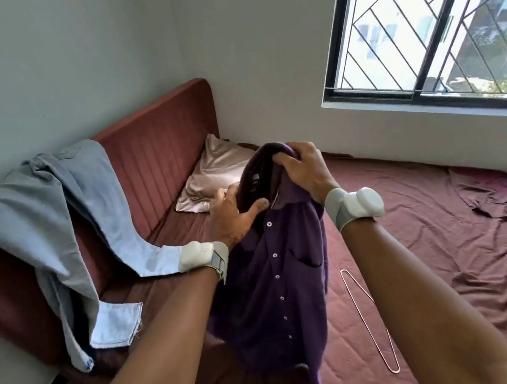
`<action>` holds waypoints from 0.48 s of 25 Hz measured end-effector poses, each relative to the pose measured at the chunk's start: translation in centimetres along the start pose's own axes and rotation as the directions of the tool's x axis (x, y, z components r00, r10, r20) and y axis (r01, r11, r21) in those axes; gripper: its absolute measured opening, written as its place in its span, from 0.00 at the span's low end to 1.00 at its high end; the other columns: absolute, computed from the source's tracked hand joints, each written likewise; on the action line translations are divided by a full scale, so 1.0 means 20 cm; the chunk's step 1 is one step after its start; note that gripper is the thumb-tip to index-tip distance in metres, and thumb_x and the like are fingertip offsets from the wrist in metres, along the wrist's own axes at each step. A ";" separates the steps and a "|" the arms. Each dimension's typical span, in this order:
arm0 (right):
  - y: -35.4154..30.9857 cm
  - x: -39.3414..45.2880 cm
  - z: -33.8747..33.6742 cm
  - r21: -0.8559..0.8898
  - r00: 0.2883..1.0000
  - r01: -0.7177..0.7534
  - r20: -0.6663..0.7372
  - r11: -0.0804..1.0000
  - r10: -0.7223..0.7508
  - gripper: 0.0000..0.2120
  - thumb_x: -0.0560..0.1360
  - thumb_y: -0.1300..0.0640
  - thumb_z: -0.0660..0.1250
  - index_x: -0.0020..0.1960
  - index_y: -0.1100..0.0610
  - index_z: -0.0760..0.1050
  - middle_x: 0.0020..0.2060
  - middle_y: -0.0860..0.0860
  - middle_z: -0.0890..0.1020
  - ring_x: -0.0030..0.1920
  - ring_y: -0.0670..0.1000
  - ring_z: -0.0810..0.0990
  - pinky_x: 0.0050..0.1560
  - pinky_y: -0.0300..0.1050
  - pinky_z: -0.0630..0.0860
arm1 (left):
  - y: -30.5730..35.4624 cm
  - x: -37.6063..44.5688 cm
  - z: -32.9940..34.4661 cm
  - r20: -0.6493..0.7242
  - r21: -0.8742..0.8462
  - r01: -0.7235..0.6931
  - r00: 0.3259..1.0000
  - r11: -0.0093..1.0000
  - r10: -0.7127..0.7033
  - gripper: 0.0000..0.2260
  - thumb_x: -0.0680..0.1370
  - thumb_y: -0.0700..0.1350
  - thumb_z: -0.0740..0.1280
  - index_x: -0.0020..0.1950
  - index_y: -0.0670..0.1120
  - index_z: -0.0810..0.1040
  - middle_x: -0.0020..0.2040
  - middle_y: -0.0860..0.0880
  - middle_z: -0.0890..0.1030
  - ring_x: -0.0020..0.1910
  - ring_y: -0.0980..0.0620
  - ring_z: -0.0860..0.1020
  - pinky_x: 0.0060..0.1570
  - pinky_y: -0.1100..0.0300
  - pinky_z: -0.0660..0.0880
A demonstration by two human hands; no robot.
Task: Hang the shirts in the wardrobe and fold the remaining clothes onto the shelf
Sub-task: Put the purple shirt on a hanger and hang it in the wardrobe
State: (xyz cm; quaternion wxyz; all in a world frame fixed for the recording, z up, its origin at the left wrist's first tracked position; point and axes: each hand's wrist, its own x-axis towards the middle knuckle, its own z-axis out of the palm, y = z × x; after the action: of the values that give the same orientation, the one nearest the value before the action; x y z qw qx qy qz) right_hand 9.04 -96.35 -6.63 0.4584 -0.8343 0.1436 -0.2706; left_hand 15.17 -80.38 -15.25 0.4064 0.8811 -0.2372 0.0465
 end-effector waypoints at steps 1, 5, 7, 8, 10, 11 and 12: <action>0.01 0.00 -0.01 0.010 1.000 0.012 0.009 1.000 -0.012 0.10 0.69 0.50 0.68 0.42 0.57 0.81 0.35 0.51 0.83 0.38 0.48 0.77 0.45 0.49 0.76 | -0.02 0.00 0.05 -0.006 0.065 0.039 0.999 0.997 -0.038 0.22 0.72 0.57 0.67 0.60 0.45 0.76 0.54 0.41 0.74 0.54 0.43 0.75 0.54 0.50 0.71; 0.28 0.01 -0.19 -0.170 0.997 -0.062 -0.055 0.984 0.053 0.11 0.68 0.46 0.68 0.32 0.52 0.74 0.27 0.46 0.74 0.35 0.50 0.73 0.38 0.45 0.70 | -0.09 0.09 0.24 -0.145 0.032 0.352 0.928 0.936 -0.344 0.13 0.74 0.44 0.64 0.55 0.41 0.80 0.53 0.35 0.81 0.54 0.34 0.78 0.50 0.48 0.74; 0.57 -0.02 -0.27 -0.272 0.978 -0.190 0.034 0.943 0.207 0.16 0.68 0.46 0.71 0.29 0.53 0.71 0.26 0.45 0.70 0.33 0.49 0.70 0.34 0.44 0.66 | -0.11 0.14 0.36 -0.130 -0.072 0.420 0.895 0.904 -0.426 0.14 0.75 0.47 0.64 0.57 0.43 0.81 0.54 0.37 0.81 0.55 0.35 0.78 0.52 0.50 0.74; 0.72 -0.05 -0.30 -0.283 0.943 -0.259 0.132 0.923 0.306 0.17 0.69 0.47 0.73 0.29 0.55 0.72 0.26 0.46 0.70 0.31 0.48 0.69 0.33 0.43 0.65 | -0.12 0.16 0.43 -0.092 -0.127 0.409 0.902 0.904 -0.421 0.13 0.75 0.45 0.63 0.57 0.44 0.81 0.54 0.38 0.82 0.55 0.37 0.79 0.53 0.51 0.74; 1.05 -0.08 -0.32 -0.231 0.826 -0.424 0.298 0.876 0.478 0.18 0.69 0.49 0.75 0.34 0.62 0.75 0.29 0.50 0.72 0.32 0.48 0.69 0.34 0.44 0.66 | -0.12 0.24 0.63 0.025 -0.125 0.388 0.921 0.913 -0.388 0.13 0.74 0.41 0.63 0.55 0.45 0.82 0.52 0.42 0.83 0.53 0.41 0.79 0.52 0.55 0.73; 1.14 -0.14 -0.32 -0.210 0.785 -0.468 0.346 0.858 0.513 0.20 0.70 0.48 0.75 0.37 0.65 0.76 0.31 0.52 0.72 0.33 0.50 0.69 0.35 0.45 0.66 | -0.12 0.23 0.68 0.088 -0.102 0.385 0.922 0.918 -0.377 0.13 0.72 0.39 0.62 0.54 0.46 0.82 0.51 0.44 0.83 0.52 0.42 0.79 0.53 0.56 0.74; 1.24 -0.20 -0.32 -0.199 0.743 -0.516 0.381 0.833 0.550 0.22 0.71 0.45 0.73 0.39 0.65 0.76 0.32 0.53 0.71 0.34 0.50 0.68 0.33 0.45 0.65 | -0.14 0.22 0.77 0.151 -0.063 0.390 0.914 0.919 -0.377 0.14 0.70 0.40 0.62 0.52 0.47 0.82 0.49 0.44 0.84 0.52 0.42 0.79 0.54 0.55 0.75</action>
State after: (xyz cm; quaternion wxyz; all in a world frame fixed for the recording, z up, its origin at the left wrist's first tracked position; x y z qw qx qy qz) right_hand 2.26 -112.15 -26.14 0.5026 -0.8140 0.2838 0.0652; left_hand 18.59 -91.85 -26.26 0.4306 0.8920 -0.0886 -0.1052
